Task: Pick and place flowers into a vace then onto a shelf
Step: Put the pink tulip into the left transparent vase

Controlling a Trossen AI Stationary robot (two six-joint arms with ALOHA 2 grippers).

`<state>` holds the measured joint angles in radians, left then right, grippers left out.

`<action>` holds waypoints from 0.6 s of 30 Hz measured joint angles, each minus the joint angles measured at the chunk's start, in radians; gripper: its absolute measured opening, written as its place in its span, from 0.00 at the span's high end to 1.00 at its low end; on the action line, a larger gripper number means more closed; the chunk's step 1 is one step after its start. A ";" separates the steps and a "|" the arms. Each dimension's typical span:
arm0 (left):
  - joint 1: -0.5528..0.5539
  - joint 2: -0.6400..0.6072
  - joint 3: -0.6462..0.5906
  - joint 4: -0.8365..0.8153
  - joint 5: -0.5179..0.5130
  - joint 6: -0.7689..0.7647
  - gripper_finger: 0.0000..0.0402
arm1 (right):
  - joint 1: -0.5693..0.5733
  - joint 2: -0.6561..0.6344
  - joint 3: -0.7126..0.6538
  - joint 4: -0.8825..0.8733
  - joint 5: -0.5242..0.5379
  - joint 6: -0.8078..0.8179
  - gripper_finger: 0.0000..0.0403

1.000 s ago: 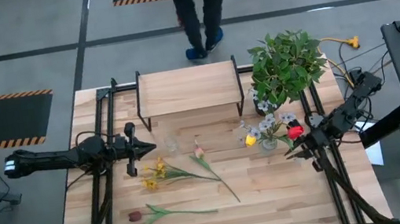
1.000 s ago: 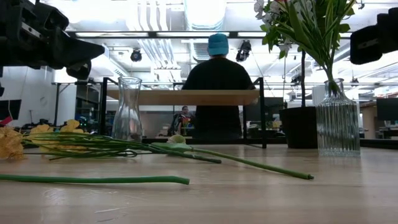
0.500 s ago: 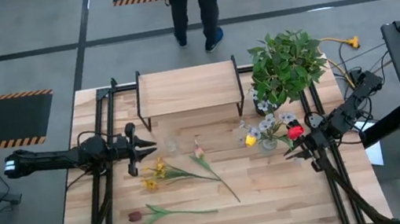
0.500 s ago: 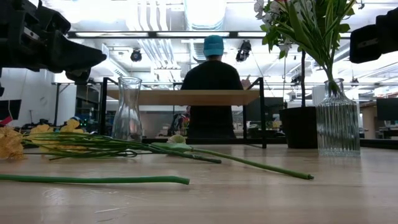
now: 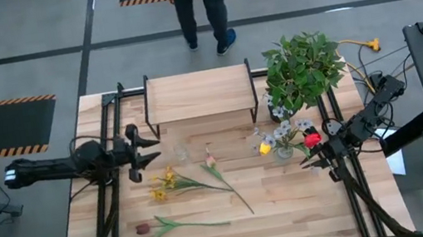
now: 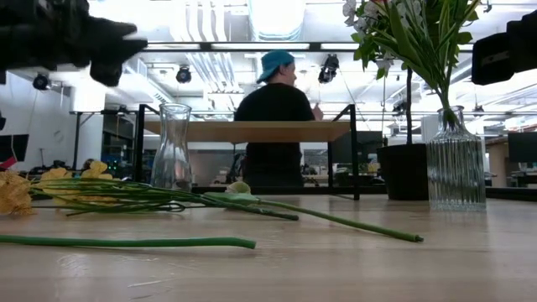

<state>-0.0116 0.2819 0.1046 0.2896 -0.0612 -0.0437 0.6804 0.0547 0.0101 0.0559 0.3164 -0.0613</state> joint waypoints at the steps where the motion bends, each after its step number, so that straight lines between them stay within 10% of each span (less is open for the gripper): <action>1: 0.000 0.001 0.014 0.001 0.000 0.000 0.60 | 0.000 0.000 0.000 0.000 0.000 -0.001 0.89; 18: 0.000 0.144 0.176 0.023 0.002 -0.402 0.60 | 0.000 0.000 0.000 0.001 0.000 -0.100 0.89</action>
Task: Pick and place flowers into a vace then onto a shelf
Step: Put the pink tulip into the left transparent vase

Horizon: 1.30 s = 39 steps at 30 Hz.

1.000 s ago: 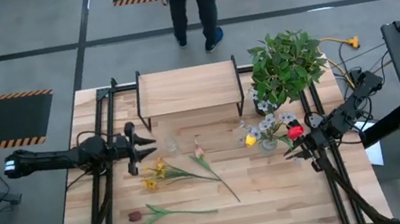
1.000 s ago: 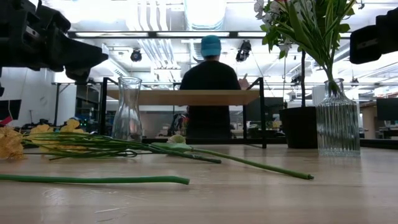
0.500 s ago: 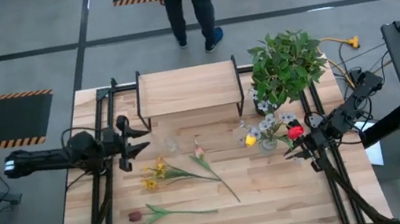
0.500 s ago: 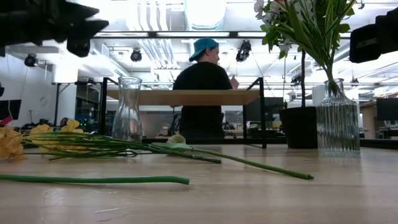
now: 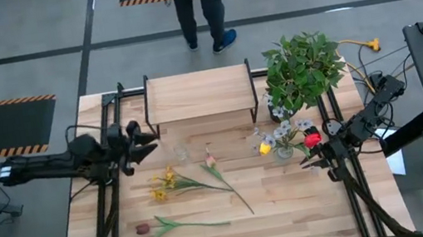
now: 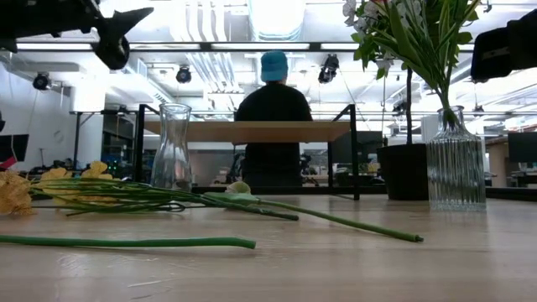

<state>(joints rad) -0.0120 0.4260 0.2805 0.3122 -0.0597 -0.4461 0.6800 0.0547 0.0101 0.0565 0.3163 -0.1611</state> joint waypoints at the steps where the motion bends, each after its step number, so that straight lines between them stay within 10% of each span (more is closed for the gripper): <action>1: 0.000 0.018 0.005 0.000 0.000 -0.051 0.60 | 0.000 0.000 0.000 0.000 0.000 -0.010 0.89; 10: 0.000 0.211 0.084 -0.068 0.000 -0.399 0.60 | 0.000 0.000 0.000 0.006 0.000 -0.082 0.89; 39: -0.210 1.008 1.000 -0.993 -0.266 -0.409 0.60 | 0.000 0.000 -0.001 0.002 -0.001 0.005 0.89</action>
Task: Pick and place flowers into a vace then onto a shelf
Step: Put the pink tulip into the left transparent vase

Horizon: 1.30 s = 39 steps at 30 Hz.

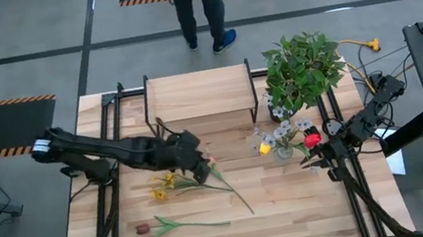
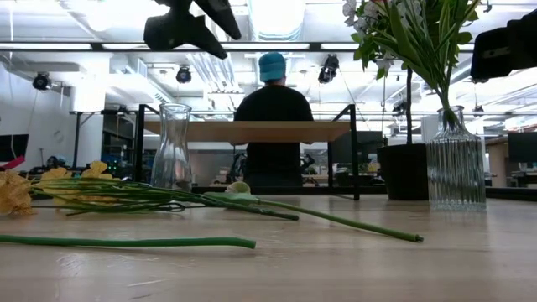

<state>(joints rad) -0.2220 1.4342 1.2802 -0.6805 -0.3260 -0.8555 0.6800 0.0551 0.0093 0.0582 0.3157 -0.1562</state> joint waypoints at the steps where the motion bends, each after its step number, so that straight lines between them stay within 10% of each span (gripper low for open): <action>1: -0.005 0.024 0.014 -0.009 -0.002 -0.017 0.60 | 0.000 0.000 0.000 -0.002 0.000 0.000 0.89; 39: -0.066 0.371 0.114 0.010 -0.174 -0.501 0.60 | 0.000 0.000 0.000 -0.002 0.000 -0.005 0.89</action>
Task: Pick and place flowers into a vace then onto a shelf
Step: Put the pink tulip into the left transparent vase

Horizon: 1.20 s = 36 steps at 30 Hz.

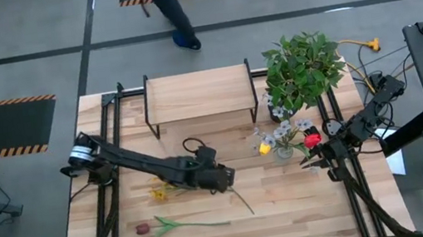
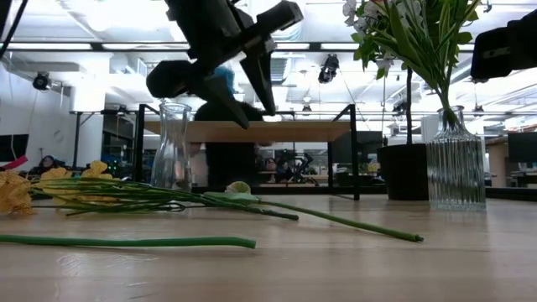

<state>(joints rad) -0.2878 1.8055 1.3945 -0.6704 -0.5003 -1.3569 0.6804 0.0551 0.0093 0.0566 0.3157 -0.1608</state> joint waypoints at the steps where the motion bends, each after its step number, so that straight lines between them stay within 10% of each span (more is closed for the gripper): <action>1: 0.000 0.005 0.000 -0.002 0.000 -0.009 0.60 | 0.000 0.000 0.000 0.000 0.000 0.000 0.89; 36: 0.000 0.148 -0.001 -0.037 -0.012 -0.280 0.60 | 0.000 0.006 0.001 -0.002 0.000 -0.003 0.89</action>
<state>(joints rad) -0.2878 1.9533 1.3934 -0.7074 -0.5123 -1.6371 0.6804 0.0608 0.0101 0.0551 0.3157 -0.1642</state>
